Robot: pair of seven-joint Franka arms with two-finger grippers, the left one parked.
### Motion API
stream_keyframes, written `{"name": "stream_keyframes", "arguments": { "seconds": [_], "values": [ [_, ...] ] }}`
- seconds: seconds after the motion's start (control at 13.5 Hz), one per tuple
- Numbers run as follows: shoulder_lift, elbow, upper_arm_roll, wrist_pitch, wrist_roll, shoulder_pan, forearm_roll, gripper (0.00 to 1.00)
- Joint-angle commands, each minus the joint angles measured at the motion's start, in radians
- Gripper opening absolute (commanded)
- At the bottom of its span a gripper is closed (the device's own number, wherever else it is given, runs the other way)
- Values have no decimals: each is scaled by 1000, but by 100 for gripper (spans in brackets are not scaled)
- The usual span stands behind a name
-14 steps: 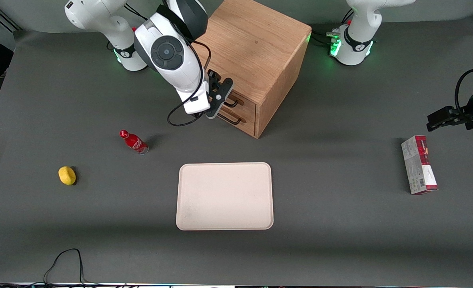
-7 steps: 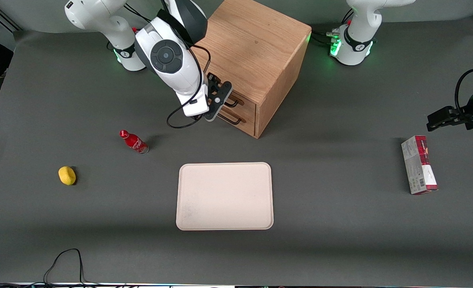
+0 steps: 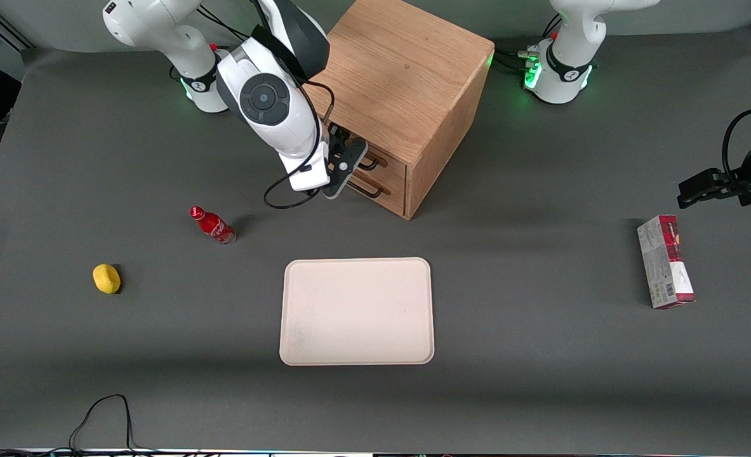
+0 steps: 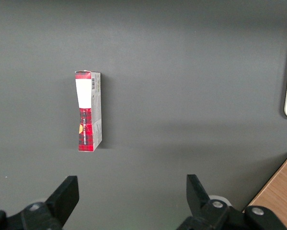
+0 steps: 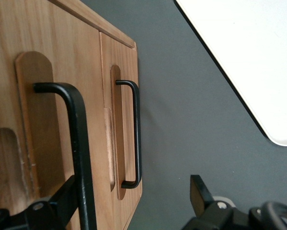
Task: Open upper drawer
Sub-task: 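Pull the handle with the right gripper, sliding the upper drawer out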
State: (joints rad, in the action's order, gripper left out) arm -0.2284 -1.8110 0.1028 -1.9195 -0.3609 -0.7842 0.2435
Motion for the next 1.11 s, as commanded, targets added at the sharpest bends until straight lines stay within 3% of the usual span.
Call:
{"name": "stream_keyframes", "arguments": {
  "seconds": [0.0,1.04],
  "values": [
    [0,-4,8,-15,-23,-3,1,100],
    [-9,12,60,-33,-20,16,-41,100]
  ]
}}
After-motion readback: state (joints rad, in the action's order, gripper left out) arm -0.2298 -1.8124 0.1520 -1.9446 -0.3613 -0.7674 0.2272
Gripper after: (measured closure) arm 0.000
